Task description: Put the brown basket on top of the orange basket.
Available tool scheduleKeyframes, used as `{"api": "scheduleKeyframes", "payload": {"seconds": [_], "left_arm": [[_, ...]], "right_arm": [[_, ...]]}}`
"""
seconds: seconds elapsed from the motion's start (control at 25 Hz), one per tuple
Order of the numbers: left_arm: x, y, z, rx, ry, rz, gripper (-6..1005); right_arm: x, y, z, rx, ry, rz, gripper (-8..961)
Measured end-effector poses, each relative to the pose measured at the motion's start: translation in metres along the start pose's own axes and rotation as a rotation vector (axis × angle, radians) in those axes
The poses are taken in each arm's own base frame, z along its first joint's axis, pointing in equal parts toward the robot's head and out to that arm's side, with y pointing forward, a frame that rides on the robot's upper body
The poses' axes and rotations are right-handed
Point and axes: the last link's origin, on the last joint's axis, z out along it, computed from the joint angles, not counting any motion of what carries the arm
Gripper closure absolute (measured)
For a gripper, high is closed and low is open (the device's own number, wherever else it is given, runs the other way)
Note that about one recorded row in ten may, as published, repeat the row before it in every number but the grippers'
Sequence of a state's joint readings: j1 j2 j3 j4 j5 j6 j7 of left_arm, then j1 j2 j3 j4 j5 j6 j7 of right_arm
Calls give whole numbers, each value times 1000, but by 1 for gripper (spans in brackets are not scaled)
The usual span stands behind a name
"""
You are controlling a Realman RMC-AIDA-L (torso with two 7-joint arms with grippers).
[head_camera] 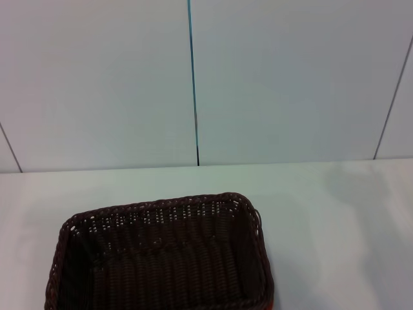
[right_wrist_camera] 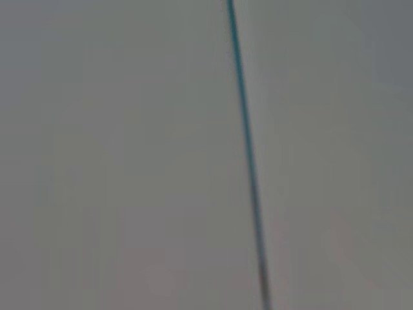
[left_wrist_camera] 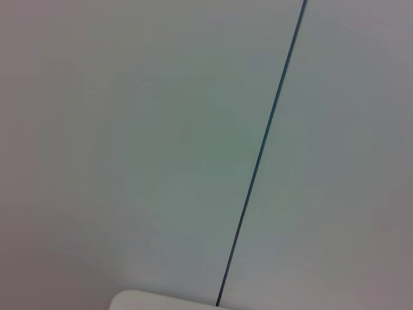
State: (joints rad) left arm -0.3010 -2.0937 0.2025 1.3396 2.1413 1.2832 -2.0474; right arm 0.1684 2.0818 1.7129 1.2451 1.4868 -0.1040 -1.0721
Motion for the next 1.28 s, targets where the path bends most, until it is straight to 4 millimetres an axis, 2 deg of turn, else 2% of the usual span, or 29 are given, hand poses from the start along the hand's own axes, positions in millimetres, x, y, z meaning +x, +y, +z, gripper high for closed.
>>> {"api": "scheduleKeyframes", "payload": {"seconds": [0.28,0.44,0.52,0.64,0.84,0.96,1.28], "left_arm": [[-1,-1,1,16,9,-8,337],[-5,-5,5,22,38,-44,337],[-9,-5,8,12,54,-63,338],[-14,-4,13,-16,92,-85,338],[-26,-2,21,-46,125,-124,339],[-30,0,24,-58,131,-143,338],[-37,10,29,-102,130,-128,337]], "right_arm": [[27,-8,-3,-157,182,-193,236],[37,-27,-6,-218,304,-270,222],[37,-33,-7,-231,337,-237,199],[36,-29,-6,-193,340,-68,176],[30,-15,7,-61,193,247,177],[28,-14,12,-25,128,280,177],[31,-15,15,-23,133,297,177]]}}
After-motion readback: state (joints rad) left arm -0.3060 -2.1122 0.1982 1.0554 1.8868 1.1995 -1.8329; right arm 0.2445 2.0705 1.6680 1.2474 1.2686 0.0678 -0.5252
